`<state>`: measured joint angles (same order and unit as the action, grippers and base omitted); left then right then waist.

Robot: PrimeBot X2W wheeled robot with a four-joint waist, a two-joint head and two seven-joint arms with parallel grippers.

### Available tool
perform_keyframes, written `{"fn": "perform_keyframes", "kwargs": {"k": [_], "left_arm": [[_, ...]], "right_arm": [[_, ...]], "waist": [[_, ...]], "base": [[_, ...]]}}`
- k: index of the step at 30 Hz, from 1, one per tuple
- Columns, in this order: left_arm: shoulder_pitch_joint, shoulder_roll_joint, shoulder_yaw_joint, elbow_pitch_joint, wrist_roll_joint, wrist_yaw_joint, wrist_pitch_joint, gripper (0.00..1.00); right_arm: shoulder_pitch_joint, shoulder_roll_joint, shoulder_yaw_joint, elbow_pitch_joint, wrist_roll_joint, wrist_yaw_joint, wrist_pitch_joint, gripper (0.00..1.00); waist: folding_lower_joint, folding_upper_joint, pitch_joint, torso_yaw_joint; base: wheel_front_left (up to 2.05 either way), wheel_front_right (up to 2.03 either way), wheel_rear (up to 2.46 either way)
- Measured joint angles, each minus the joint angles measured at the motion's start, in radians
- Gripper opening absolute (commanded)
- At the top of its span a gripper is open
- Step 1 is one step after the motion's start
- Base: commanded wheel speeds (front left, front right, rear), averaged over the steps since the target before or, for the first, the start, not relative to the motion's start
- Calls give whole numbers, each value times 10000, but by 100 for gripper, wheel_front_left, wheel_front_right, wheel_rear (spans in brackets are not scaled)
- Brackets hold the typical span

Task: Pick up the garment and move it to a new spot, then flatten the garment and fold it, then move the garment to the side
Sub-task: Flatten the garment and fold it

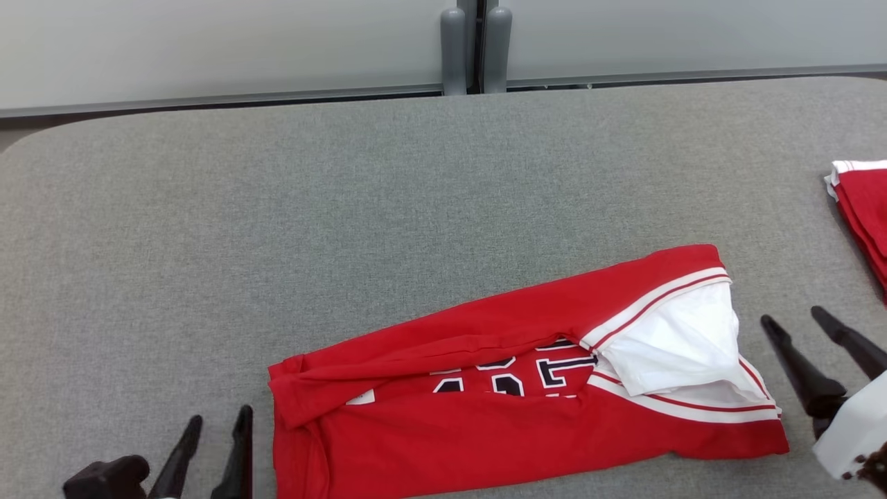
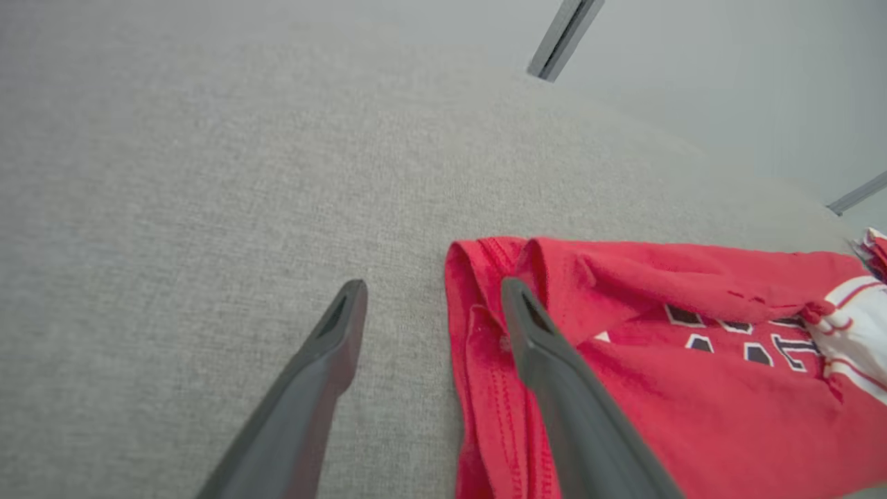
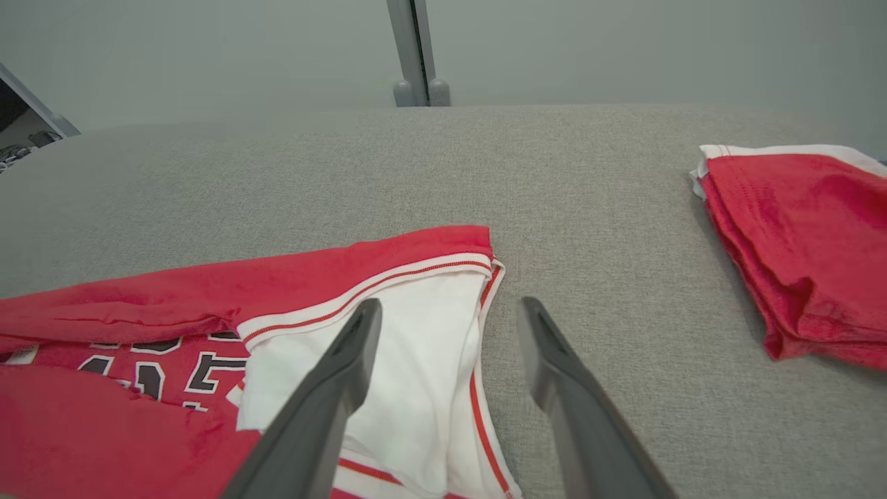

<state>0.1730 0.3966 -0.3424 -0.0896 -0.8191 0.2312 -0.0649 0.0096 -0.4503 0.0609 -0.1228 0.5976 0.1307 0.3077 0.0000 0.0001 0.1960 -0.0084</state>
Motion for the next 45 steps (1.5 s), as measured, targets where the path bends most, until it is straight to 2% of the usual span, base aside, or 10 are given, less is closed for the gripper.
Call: {"fn": "perform_keyframes", "kwargs": {"k": [5,8,12,20,26,28,33,40,43,45], "left_arm": [[289,-366,173,-253,711,357,-1375,100],[-35,-387,12,-176,1630,378,-1762,100],[-592,-934,-36,-33,2408,332,-1942,100],[-994,-1885,268,407,3304,-332,-1967,100],[-992,-2305,775,658,3676,-819,-1967,100],[-984,-2431,911,732,3804,-986,-1967,100],[-829,-2677,1126,938,4011,-1350,-1967,100],[-639,-3129,1473,1162,4213,-1785,-1967,100],[-436,-3225,1620,1193,4249,-1862,-1967,100],[-339,-3277,1710,1191,4301,-1875,-1969,100]], "right_arm": [[-412,-12,-610,-111,-673,0,1212,100],[-984,309,-420,410,-945,0,1931,100],[-1627,474,-253,1482,-1440,2,2395,100],[-2294,957,-90,3411,-1824,2,2429,100],[-2589,1095,261,4011,-1402,-13,2286,100],[-2615,1089,518,4048,-907,-15,2334,0],[-2499,673,316,3992,656,-10,2355,0],[-2228,-1459,-1975,4146,1499,2,2748,0],[-2020,-1969,-2366,3482,1685,-4,3131,0],[-1771,-2150,-2171,2591,1937,-4,3540,0]], "waist": [[0,0,-126,97],[0,0,-37,249],[0,0,181,501],[-1,0,748,982],[0,0,715,979],[0,0,622,925],[0,0,329,787],[0,0,-8,938],[0,0,-132,1021],[0,0,-209,1051]], "base": [[0,0,0],[0,0,0],[0,0,0],[0,0,0],[0,0,0],[0,0,0],[0,0,0],[0,0,0],[0,0,0],[0,0,0]]}}
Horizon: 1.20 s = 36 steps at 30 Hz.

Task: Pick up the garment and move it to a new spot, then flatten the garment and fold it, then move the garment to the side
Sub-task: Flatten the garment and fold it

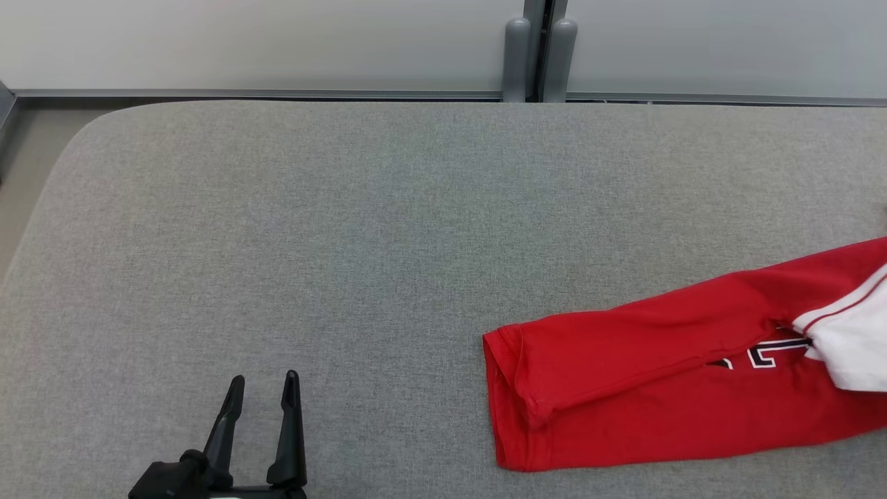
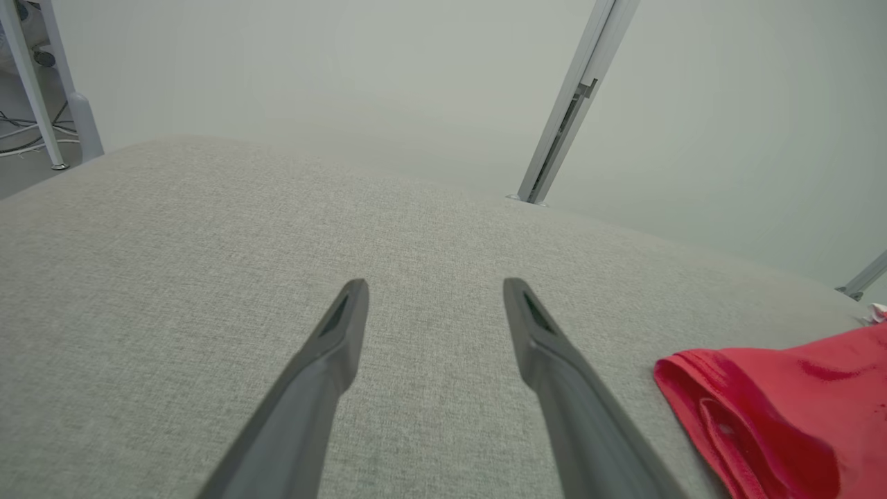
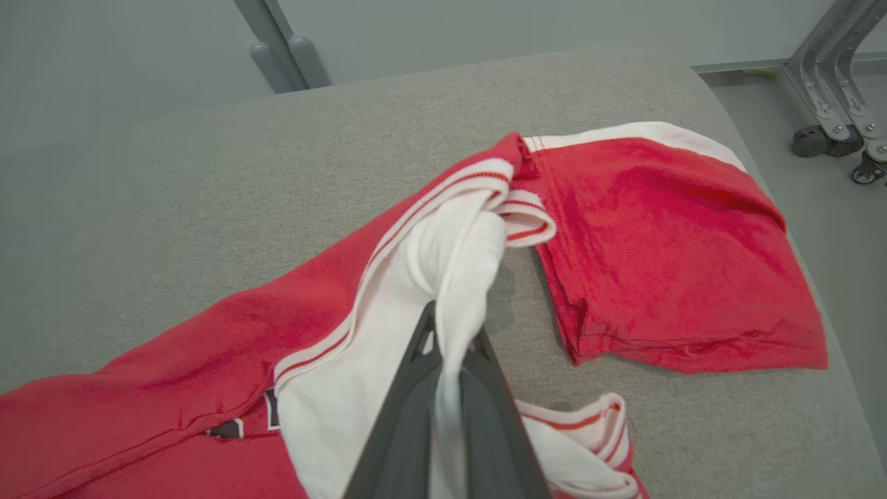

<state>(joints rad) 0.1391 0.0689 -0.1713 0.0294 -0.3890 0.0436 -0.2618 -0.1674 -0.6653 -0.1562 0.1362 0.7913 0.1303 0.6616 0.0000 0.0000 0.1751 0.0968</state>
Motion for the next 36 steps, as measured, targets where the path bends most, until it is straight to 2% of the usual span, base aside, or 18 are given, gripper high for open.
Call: {"fn": "perform_keyframes", "kwargs": {"k": [2,3,6,9,11,14,20,23,27,28,29,31,36], "left_arm": [[74,-58,107,-15,21,-54,0,100],[74,-58,107,-15,21,-54,0,100],[187,-123,194,-40,54,-75,2,100],[182,-157,134,-56,94,-130,0,100],[160,-173,79,-17,109,-163,0,100],[14,-182,2,90,121,-199,2,100],[-259,-194,-56,276,96,-184,0,100],[-257,-192,-58,295,21,-138,0,100],[-241,-194,-67,322,-27,-75,0,100],[-239,-196,-71,322,-54,-73,0,100],[-233,-194,-73,324,-77,-69,0,100],[-203,-194,-77,353,-77,-69,0,100],[-69,-201,-44,464,-19,-73,0,100]], "right_arm": [[202,2,385,-1081,299,2,372,0],[202,2,385,-1081,299,2,372,0],[358,182,1306,-2688,552,4,878,0],[329,792,2499,-3626,420,4,1218,0],[196,1467,3256,-3802,102,2,1231,0],[-184,2698,4219,-3417,-541,2,1041,0],[-433,4878,5497,-1893,-1814,2,-138,0],[-384,5409,5720,-1241,-2148,2,-594,0],[-357,5701,5739,-635,-2468,2,-1131,0],[-347,5766,5708,-535,-2474,2,-1283,7],[-346,5827,5653,-451,-2520,2,-1444,32],[-359,5898,5659,-380,-2560,2,-1824,100],[-246,6046,5590,-978,-2441,2,-2999,100]], "waist": [[0,0,-71,-2],[0,0,-71,-2],[0,0,-124,-90],[0,0,-122,-198],[0,0,-78,-237],[0,0,21,-248],[0,0,137,-7],[0,0,145,105],[0,0,124,154],[0,0,110,150],[0,0,97,140],[0,0,78,95],[0,0,-166,-24]], "base": [[0,0,0],[0,0,0],[0,0,0],[0,0,0],[0,0,0],[0,0,0],[0,0,0],[0,0,0],[0,0,0],[0,0,0],[0,0,0],[0,0,0],[0,0,0]]}}
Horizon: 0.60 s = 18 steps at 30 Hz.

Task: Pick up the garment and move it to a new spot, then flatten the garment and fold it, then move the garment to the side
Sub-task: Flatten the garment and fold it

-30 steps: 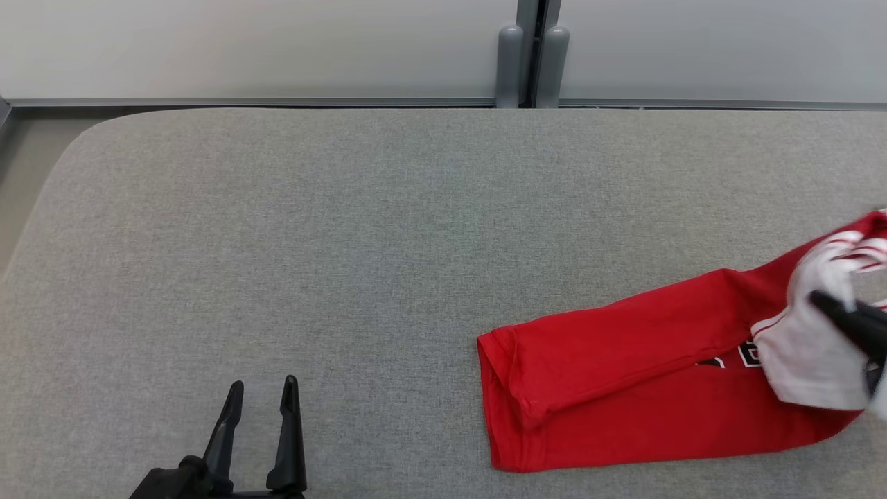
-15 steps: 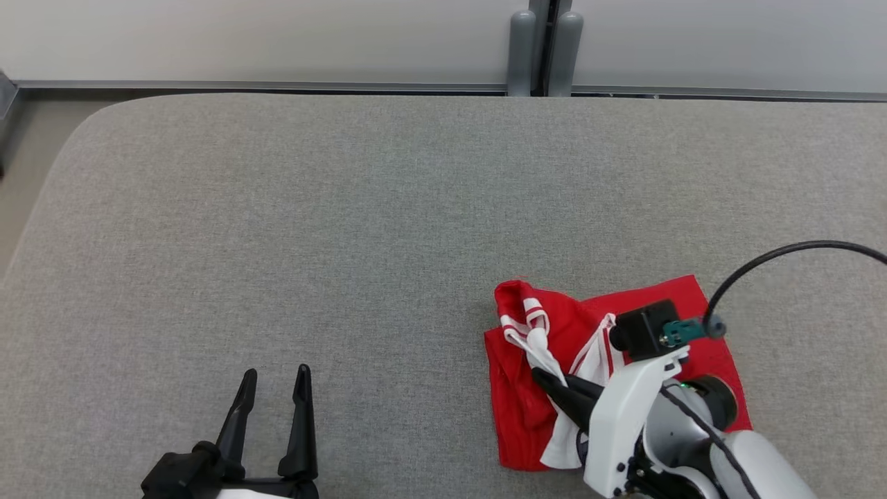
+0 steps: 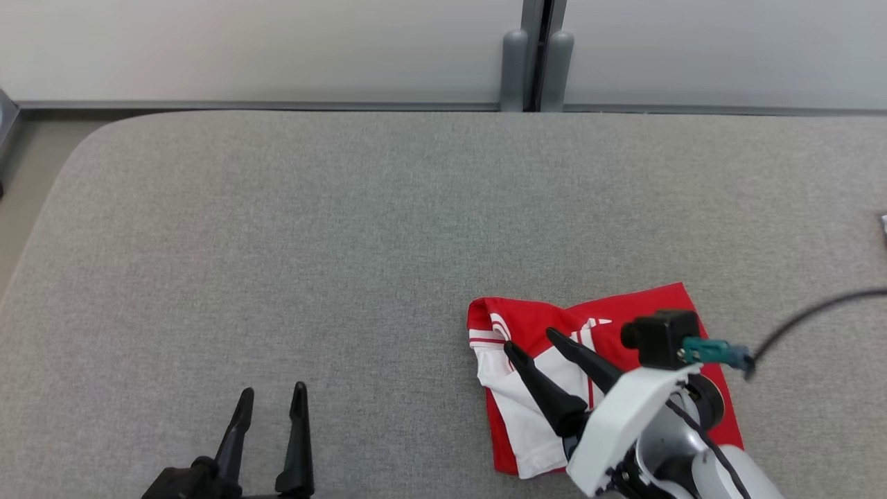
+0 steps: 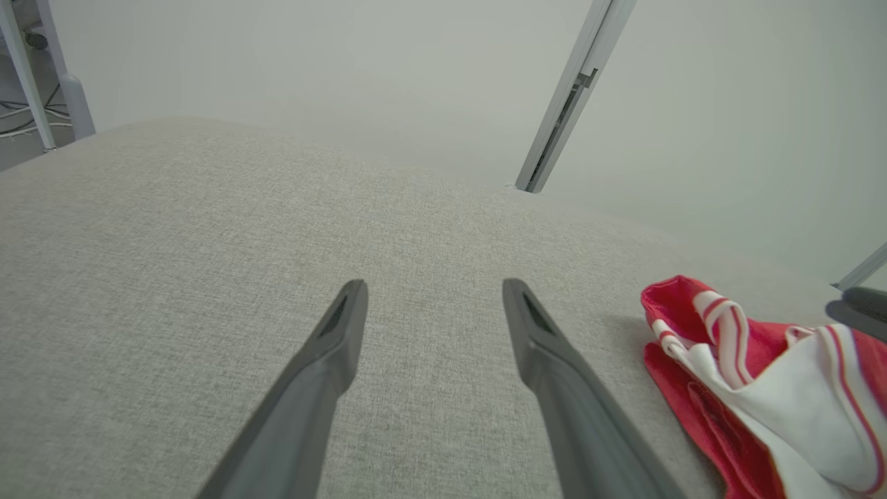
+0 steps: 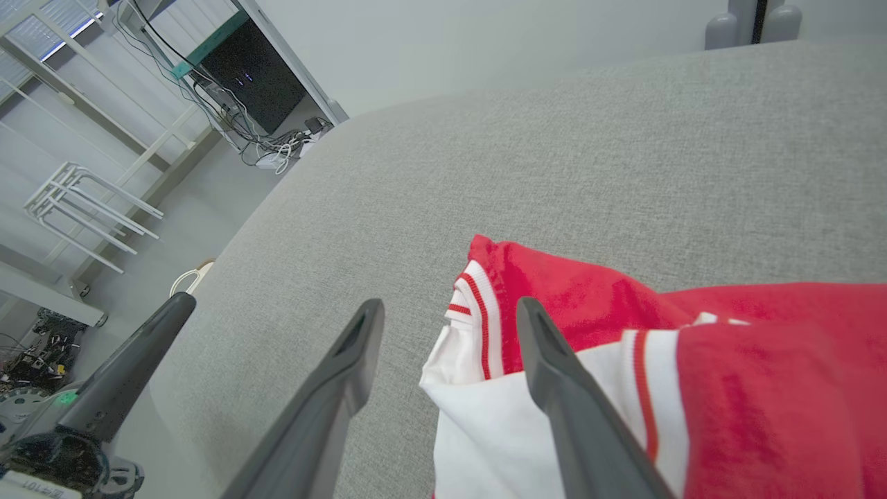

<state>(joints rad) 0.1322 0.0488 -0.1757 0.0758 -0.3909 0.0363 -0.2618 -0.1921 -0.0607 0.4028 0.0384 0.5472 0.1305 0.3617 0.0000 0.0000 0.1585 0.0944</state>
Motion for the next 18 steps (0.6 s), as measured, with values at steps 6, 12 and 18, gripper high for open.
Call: {"fn": "perform_keyframes", "kwargs": {"k": [6,12,18], "left_arm": [[469,8,370,69,115,-2,0,100],[1078,8,477,-13,105,90,0,100],[1195,2,604,-46,211,134,-2,100]], "right_arm": [[1394,-439,-376,-2564,247,2,-696,100],[3049,-1434,-2640,-3450,-777,2,-1946,100],[4022,-2008,-4056,-1639,-2431,-6,-4326,100]], "waist": [[0,0,-639,-172],[0,0,-1460,-445],[0,0,-1960,-677]], "base": [[0,0,0],[0,0,0],[0,0,0]]}}
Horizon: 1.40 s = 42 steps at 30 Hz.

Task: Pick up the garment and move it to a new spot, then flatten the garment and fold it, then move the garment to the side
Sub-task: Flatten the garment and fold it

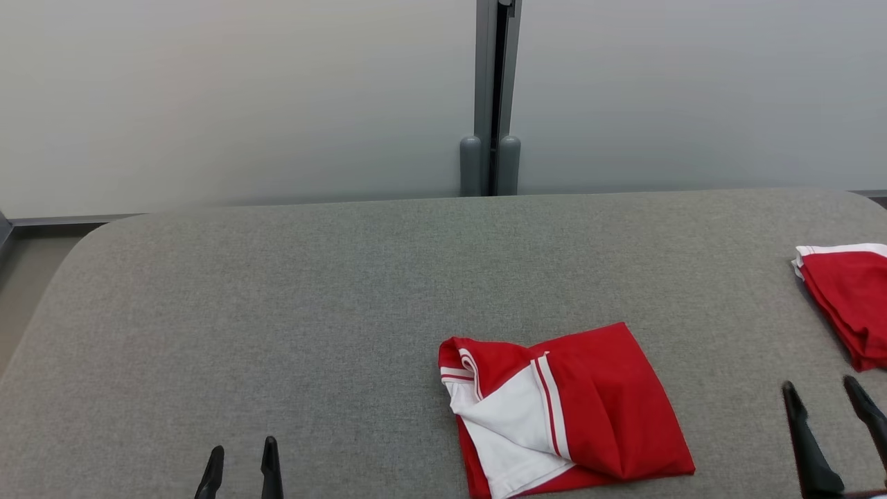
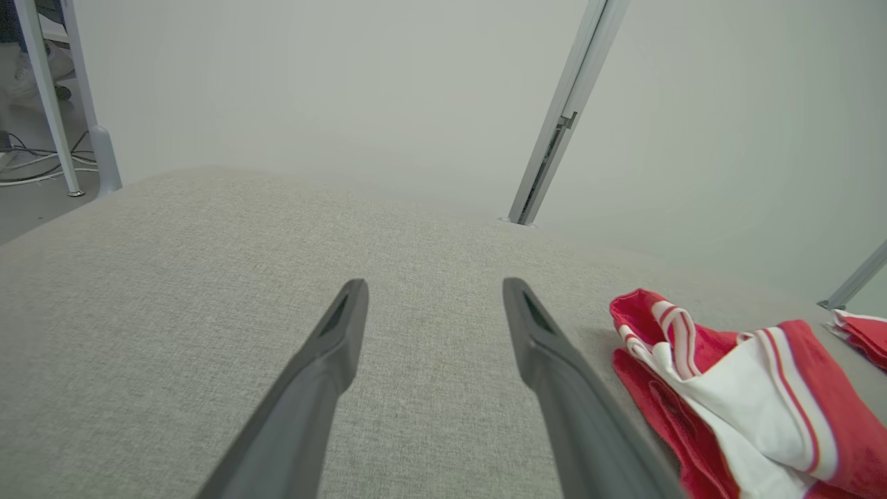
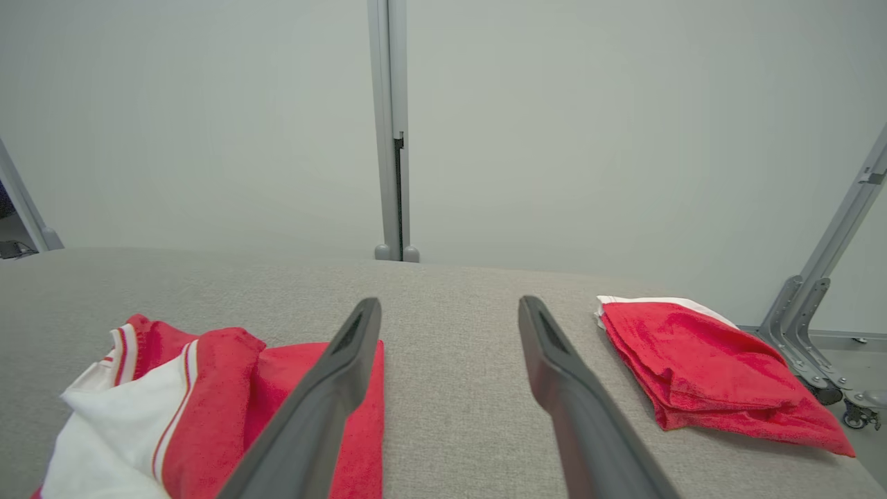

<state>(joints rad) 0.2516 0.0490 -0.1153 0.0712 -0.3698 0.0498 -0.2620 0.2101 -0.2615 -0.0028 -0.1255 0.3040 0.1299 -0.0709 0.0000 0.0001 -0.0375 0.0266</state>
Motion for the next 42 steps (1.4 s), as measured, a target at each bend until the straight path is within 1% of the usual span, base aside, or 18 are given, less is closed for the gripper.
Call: {"fn": "perform_keyframes", "kwargs": {"k": [2,4,6,8,12,15,23,26,27,28,29,30,31,33,38,39,42], "left_arm": [[128,-6,123,40,109,46,-12,100],[211,-2,242,33,244,94,-12,100],[319,0,336,10,362,100,-12,100],[417,2,370,-2,470,4,-12,100],[579,-6,447,6,723,-224,-12,100],[691,-2,525,31,757,-267,-12,100],[690,-2,541,8,754,-313,-12,100],[672,0,546,-31,750,-322,-12,100],[650,0,545,-52,746,-322,-12,100],[605,-2,525,-67,742,-326,-12,100],[537,0,516,-73,744,-360,-12,100],[474,2,500,-75,744,-372,-12,100],[392,0,405,-79,759,-412,-12,100],[227,-2,318,-77,782,-443,-12,100],[-405,0,113,-63,779,-458,-12,100],[-405,0,113,-63,779,-458,-12,100],[-681,-4,-12,46,742,-485,-12,100]], "right_arm": [[230,-27,-288,966,-575,-6,-884,100],[370,205,-502,1837,-871,-2,-1570,100],[379,435,-552,2443,-1139,-2,-1818,100],[346,629,-596,2847,-1344,2,-1866,100],[178,1034,-934,2592,-1475,8,-1896,100],[277,1260,-1145,2416,-1559,8,-1908,100],[319,1338,-1160,2284,-1588,8,-1908,100],[-38,1231,-993,2040,-1553,8,-1908,100],[-257,1158,-869,2008,-1542,8,-1908,81],[-487,1070,-711,2042,-1475,8,-1910,40],[-732,920,-502,2157,-1450,8,-1910,17],[-995,757,-284,2378,-1446,8,-1910,0],[-1616,456,142,3062,-1388,8,-1912,0],[-2325,259,550,3808,-1402,8,-1839,0],[-4129,261,1611,5693,-1463,10,-1626,0],[-4129,261,1611,5693,-1463,10,-1626,0],[-4695,385,2117,6776,-1331,10,-1676,0]], "waist": [[-1,0,-143,-6],[0,0,-250,8],[0,0,-283,48],[0,0,-280,95],[0,0,-261,210],[0,0,-249,325],[0,0,-193,499],[-1,0,-92,528],[0,0,-43,531],[0,0,13,534],[0,0,75,538],[0,0,142,546],[0,0,298,573],[0,0,500,620],[0,0,1170,776],[0,0,1170,776],[0,0,1502,943]], "base": [[0,0,0],[0,0,0],[0,0,0],[0,0,0],[0,0,0],[0,0,0],[0,0,0],[0,0,0],[0,0,0],[0,0,0],[0,0,0],[0,0,0],[0,0,0],[0,0,0],[0,0,0],[0,0,0],[0,0,0]]}}
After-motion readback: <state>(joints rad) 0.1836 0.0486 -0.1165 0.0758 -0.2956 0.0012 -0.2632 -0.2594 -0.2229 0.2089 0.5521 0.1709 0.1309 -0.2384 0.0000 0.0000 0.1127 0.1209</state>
